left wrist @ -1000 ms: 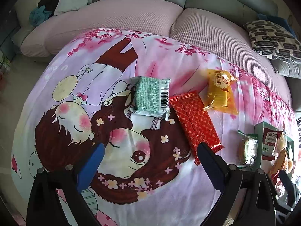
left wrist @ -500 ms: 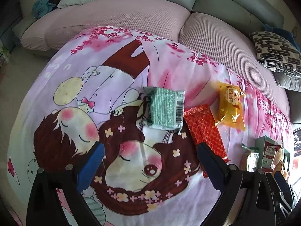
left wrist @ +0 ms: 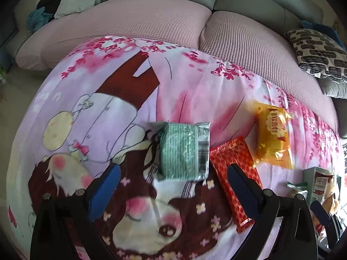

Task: Organize snacks
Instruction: 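Grasp the clear round cake pack with the right tool while the left tool grasps the mint-green biscuit pack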

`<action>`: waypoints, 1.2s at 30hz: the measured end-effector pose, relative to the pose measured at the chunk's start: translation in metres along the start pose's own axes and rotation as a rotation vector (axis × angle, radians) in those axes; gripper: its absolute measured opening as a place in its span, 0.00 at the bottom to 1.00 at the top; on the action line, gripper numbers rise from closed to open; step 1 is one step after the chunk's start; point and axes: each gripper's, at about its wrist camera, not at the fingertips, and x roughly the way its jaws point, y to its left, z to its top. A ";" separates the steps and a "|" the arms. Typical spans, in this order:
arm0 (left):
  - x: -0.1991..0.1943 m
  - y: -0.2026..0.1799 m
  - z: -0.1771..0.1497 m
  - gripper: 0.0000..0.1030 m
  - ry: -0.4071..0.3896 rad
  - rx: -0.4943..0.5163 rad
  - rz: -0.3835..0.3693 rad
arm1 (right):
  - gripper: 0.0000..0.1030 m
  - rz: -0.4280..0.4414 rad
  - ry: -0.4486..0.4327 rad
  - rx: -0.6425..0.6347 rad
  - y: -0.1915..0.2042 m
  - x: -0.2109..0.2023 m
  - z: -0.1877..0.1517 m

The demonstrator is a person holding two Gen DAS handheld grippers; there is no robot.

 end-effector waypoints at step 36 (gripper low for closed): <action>0.010 -0.015 -0.040 0.50 0.124 0.005 0.029 | 0.63 -0.018 0.024 -0.015 -0.008 0.024 -0.008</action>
